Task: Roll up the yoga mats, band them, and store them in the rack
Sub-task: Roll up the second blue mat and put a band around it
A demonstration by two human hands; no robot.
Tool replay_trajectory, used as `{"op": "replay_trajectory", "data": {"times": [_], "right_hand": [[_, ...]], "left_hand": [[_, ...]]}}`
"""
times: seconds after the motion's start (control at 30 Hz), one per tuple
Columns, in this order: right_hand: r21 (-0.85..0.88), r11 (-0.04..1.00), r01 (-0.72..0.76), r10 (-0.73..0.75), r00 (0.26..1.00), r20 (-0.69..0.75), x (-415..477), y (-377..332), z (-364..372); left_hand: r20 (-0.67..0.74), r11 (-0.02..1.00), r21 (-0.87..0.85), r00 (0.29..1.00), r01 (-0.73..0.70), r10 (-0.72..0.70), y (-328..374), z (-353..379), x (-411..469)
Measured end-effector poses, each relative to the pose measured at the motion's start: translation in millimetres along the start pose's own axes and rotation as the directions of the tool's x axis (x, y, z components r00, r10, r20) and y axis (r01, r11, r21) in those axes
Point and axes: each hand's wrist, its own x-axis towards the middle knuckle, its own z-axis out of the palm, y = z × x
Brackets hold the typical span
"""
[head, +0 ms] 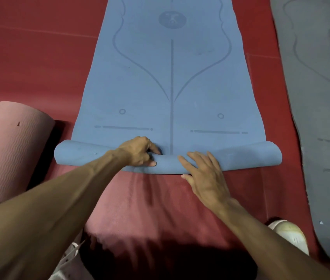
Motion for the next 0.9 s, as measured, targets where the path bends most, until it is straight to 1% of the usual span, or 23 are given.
{"op": "replay_trajectory", "data": {"times": [0.07,0.2,0.23,0.3,0.33,0.37,0.43,0.5,0.57,0.6,0.7,0.77,0.9], "right_hand": [[-0.039,0.999,0.015,-0.015,1.000,0.010,5,1,-1],[-0.103,0.994,0.023,-0.016,0.998,0.065,13,4,6],[-0.114,0.993,0.018,-0.011,0.998,0.060,17,5,8],[-0.107,0.994,0.007,-0.002,0.999,0.046,29,9,9],[-0.095,0.995,0.014,-0.008,0.998,0.068,36,9,7],[-0.093,0.995,0.021,-0.010,0.992,0.125,43,9,3],[-0.098,0.995,0.020,0.014,0.943,0.332,58,11,-11],[-0.065,0.997,-0.043,0.069,0.879,0.472,72,16,-20],[-0.016,0.994,-0.110,0.103,0.855,0.508,84,18,-30],[0.001,0.992,-0.128,0.110,0.856,0.504,88,19,-33],[0.026,0.984,-0.174,0.135,0.843,0.520,97,21,-45],[0.043,0.976,-0.213,0.150,0.804,0.575,99,21,-55],[0.100,0.956,-0.276,0.135,0.717,0.684,82,17,-66]], "left_hand": [[0.026,1.000,0.010,1.000,-0.005,0.005,0,-7,9],[0.034,0.996,0.093,0.999,0.007,-0.010,4,-13,16],[0.022,0.997,0.081,1.000,0.015,-0.017,3,-12,17],[-0.009,0.998,0.002,0.998,0.058,-0.058,0,-6,15],[-0.021,0.996,-0.035,0.997,0.076,-0.077,-2,-3,12],[-0.022,0.996,-0.044,0.997,0.079,-0.080,-3,-1,8],[-0.042,0.998,0.045,0.998,0.042,-0.040,-3,5,-3],[-0.146,0.983,0.185,0.989,-0.005,0.033,-3,10,-14],[-0.262,0.959,0.282,0.963,0.010,0.066,-3,18,-22],[-0.310,0.960,0.280,0.948,0.019,0.072,-2,22,-25],[-0.416,0.982,0.189,0.906,0.000,0.080,5,29,-33],[-0.411,0.981,0.187,0.904,-0.047,0.121,5,31,-42],[-0.335,0.970,0.219,0.926,-0.101,0.172,7,40,-62]]}}
